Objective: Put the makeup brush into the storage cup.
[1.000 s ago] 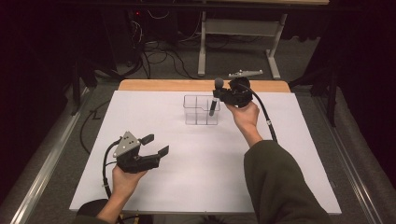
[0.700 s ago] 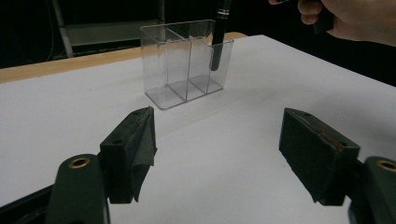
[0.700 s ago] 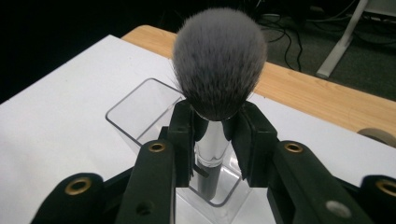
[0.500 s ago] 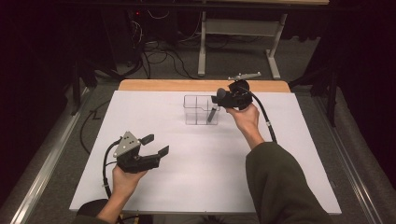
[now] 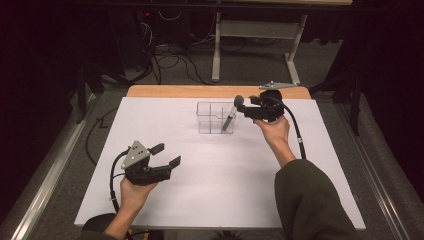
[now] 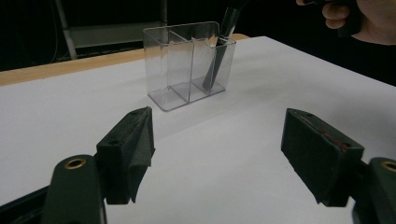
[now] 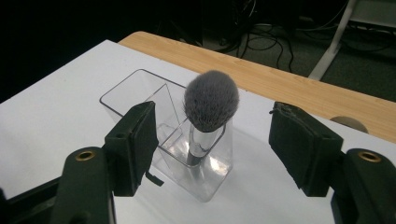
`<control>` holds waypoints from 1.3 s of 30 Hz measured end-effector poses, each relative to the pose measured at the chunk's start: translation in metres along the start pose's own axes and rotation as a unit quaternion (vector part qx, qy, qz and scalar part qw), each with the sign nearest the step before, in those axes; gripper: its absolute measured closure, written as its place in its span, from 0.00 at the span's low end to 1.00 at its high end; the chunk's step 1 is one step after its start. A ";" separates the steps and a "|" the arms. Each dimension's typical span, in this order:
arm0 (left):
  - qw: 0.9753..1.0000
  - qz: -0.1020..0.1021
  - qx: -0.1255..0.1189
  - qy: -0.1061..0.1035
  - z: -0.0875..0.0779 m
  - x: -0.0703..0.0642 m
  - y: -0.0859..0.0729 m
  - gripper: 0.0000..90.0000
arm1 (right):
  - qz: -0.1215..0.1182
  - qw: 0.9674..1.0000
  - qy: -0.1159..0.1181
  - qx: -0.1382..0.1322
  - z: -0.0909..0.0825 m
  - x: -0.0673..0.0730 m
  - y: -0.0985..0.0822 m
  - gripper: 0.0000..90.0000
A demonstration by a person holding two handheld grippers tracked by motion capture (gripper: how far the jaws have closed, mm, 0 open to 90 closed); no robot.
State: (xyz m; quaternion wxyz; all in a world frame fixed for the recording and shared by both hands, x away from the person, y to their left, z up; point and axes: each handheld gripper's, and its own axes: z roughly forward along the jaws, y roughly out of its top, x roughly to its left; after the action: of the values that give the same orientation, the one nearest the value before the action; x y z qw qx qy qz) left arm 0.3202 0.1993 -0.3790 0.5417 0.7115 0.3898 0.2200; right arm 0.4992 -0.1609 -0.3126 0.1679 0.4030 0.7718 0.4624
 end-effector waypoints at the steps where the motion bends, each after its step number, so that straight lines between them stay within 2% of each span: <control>1: 1.000 0.000 0.000 0.000 0.000 0.000 0.000 0.29 | -0.005 1.000 0.001 -0.004 -0.001 0.000 0.000 0.39; 10: 1.000 0.000 0.000 0.000 0.000 0.000 0.000 0.29 | -0.003 1.000 0.004 -0.016 -0.011 0.000 -0.003 0.39; 21: 1.000 -0.001 0.000 0.001 0.000 0.001 0.000 0.29 | -0.013 0.999 0.007 -0.032 -0.023 0.001 -0.006 0.41; 39: 1.000 -0.002 -0.001 0.002 0.000 0.002 0.000 0.29 | -0.025 0.999 0.017 -0.041 -0.041 0.004 -0.010 0.42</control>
State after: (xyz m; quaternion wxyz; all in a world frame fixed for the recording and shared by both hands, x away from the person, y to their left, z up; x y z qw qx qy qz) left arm 0.3215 0.2007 -0.3793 0.5423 0.7096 0.3921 0.2204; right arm 0.4664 -0.1843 -0.2992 0.1823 0.3686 0.7649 0.4958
